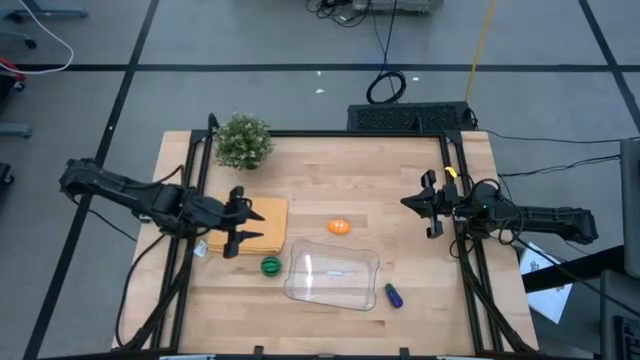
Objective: Pick and placing Produce into tupperware
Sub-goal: Put the green watermelon into the transparent bin
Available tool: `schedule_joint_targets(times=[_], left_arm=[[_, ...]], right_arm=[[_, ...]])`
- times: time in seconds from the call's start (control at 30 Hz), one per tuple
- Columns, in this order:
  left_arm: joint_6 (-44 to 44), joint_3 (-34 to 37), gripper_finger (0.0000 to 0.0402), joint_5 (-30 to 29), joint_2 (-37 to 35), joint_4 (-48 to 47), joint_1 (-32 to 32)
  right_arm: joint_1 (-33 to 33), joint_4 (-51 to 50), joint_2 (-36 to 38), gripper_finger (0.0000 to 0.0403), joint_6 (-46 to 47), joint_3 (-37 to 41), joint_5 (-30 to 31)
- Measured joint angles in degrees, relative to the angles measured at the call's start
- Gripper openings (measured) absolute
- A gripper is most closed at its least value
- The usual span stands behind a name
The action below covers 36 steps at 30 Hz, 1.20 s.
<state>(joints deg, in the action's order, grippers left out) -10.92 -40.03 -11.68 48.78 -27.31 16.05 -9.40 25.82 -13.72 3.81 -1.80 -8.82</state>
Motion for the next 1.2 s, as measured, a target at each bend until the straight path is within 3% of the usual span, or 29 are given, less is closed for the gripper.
schedule_joint_targets(times=[0.17,0.57,1.2], left_arm=[[-2.12,0.00,0.0237,0.45,2.28,0.02,0.00],[-4.75,-0.02,0.0320,7.94,7.61,0.01,0.00],[-10.66,-0.02,0.0326,13.22,12.11,0.37,0.02]], right_arm=[[0.00,0.00,-0.02,0.0000,0.00,-0.01,0.00],[-0.01,0.00,-0.02,0.0000,0.00,-0.02,0.00],[0.00,-1.29,-0.09,0.0000,0.00,-0.02,0.00]])
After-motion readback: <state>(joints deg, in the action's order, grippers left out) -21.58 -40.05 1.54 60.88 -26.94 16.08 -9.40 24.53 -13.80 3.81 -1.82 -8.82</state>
